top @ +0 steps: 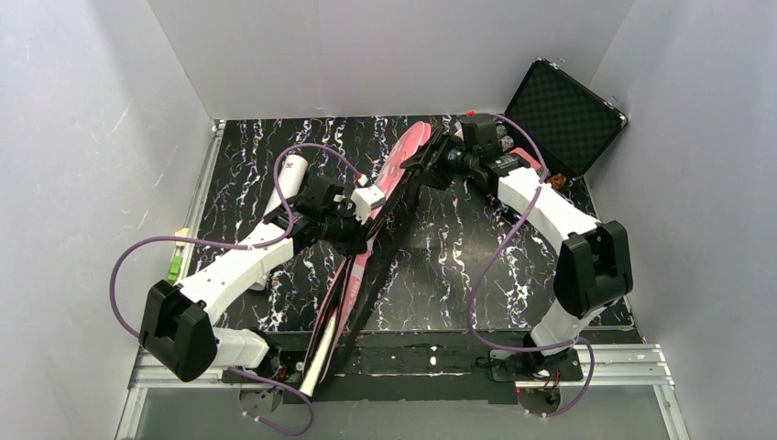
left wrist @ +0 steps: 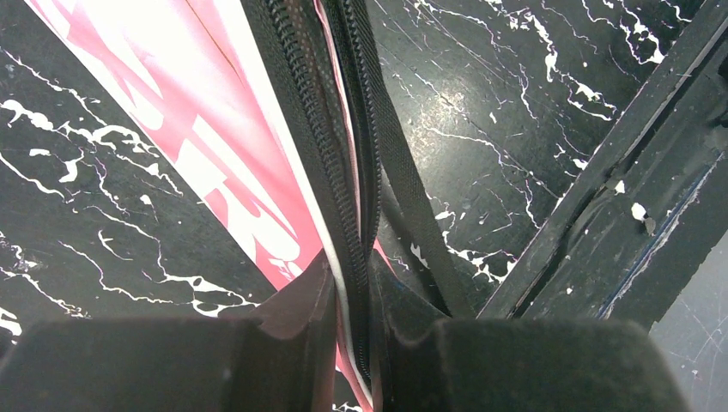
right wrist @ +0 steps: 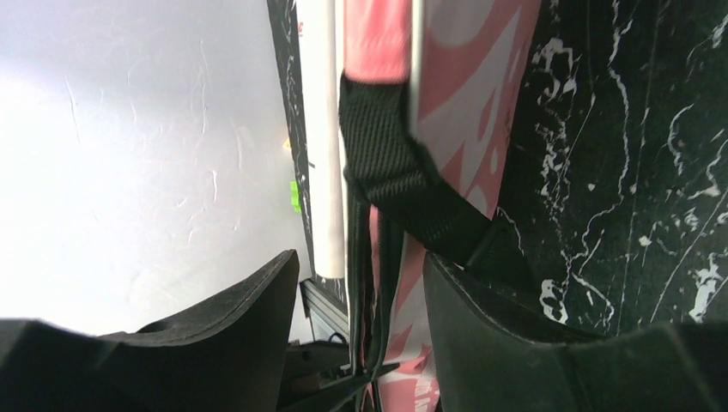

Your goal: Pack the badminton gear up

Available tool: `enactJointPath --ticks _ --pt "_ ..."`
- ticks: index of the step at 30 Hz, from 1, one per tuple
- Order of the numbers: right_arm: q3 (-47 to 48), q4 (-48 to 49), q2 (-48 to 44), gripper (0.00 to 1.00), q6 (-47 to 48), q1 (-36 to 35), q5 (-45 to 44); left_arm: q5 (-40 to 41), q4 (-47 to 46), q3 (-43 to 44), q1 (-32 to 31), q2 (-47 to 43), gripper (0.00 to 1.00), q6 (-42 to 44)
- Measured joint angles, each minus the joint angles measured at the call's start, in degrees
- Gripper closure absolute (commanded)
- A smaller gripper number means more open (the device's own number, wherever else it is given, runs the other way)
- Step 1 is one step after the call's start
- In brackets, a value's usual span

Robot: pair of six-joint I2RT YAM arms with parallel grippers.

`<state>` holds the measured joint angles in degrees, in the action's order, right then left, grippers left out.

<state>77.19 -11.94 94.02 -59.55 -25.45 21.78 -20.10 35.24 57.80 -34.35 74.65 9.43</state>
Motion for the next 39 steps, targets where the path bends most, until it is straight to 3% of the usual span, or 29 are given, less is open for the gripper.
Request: enactJointPath --ticks 20,23,28,39 --pt "3.54 0.13 1.99 0.40 1.73 2.69 -5.79 -1.27 0.83 0.00 0.00 -0.26 1.00 -0.02" --pt "3.67 0.76 2.14 0.47 1.46 2.95 -5.27 -1.42 0.90 0.00 0.00 -0.26 1.00 -0.02" --pt "3.48 2.75 2.58 0.67 0.83 2.99 -3.85 -1.40 0.96 0.00 0.00 -0.31 1.00 0.00" --pt "-1.25 7.39 1.86 0.76 -0.74 3.26 -1.53 -1.44 1.51 0.00 0.00 -0.37 1.00 -0.02"
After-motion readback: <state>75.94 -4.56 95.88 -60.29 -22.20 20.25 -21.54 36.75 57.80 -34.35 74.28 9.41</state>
